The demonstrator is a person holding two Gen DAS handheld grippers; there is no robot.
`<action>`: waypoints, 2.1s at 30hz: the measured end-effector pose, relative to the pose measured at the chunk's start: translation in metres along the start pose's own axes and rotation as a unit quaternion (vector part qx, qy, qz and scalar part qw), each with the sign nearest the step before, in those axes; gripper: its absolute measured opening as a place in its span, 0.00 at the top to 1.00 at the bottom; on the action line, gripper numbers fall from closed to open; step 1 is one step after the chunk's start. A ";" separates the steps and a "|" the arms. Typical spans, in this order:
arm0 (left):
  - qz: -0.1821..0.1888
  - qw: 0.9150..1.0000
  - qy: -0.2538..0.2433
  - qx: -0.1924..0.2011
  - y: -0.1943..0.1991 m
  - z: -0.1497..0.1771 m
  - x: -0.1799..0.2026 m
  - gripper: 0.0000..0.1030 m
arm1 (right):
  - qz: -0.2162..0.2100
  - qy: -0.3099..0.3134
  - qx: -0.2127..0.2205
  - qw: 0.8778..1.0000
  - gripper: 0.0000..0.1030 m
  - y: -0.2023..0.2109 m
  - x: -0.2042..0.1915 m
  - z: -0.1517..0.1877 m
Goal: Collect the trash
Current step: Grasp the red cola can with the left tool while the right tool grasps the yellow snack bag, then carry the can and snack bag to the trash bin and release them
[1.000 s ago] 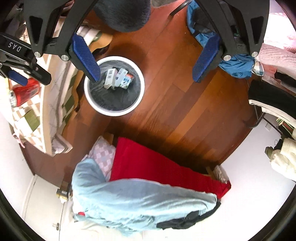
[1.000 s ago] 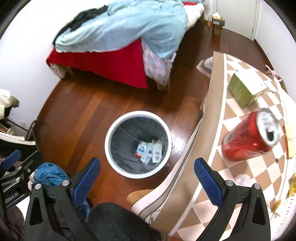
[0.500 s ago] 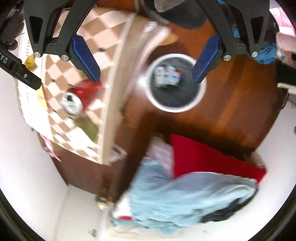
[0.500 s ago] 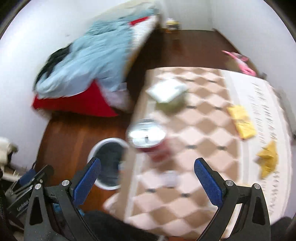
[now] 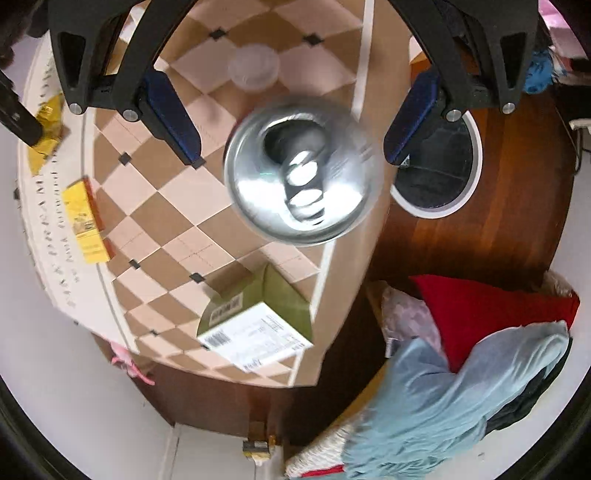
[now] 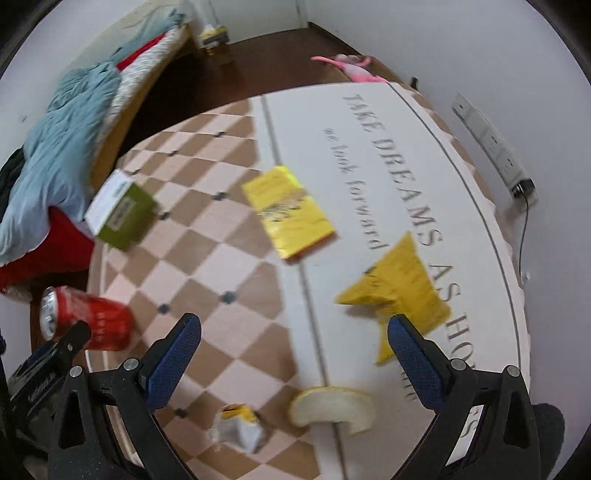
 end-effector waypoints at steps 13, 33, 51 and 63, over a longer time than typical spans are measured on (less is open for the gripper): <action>0.007 0.997 -0.050 0.055 0.017 0.011 0.046 0.40 | 0.017 0.002 -0.018 1.000 0.01 -0.007 0.049 0.000; 0.001 0.996 -0.084 0.039 0.000 0.046 0.093 0.40 | 0.037 0.099 -0.097 0.990 0.31 -0.074 0.070 0.006; 0.015 0.994 -0.082 0.066 0.032 0.038 0.085 0.40 | 0.017 0.090 -0.037 0.995 0.53 -0.035 0.053 0.004; 0.029 0.990 -0.034 0.137 0.114 -0.009 0.001 0.40 | -0.030 0.129 0.042 0.990 0.53 0.031 -0.035 -0.029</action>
Point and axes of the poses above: each gripper's, at about its wrist camera, not at the fingertips, and y roughly against the way its jaws point, x to its right, z to its underside, the point moved 1 cm from there along -y, roughly the way its jaws point, and after that the axes turned 15 degrees about y, right-handed, at the moved point
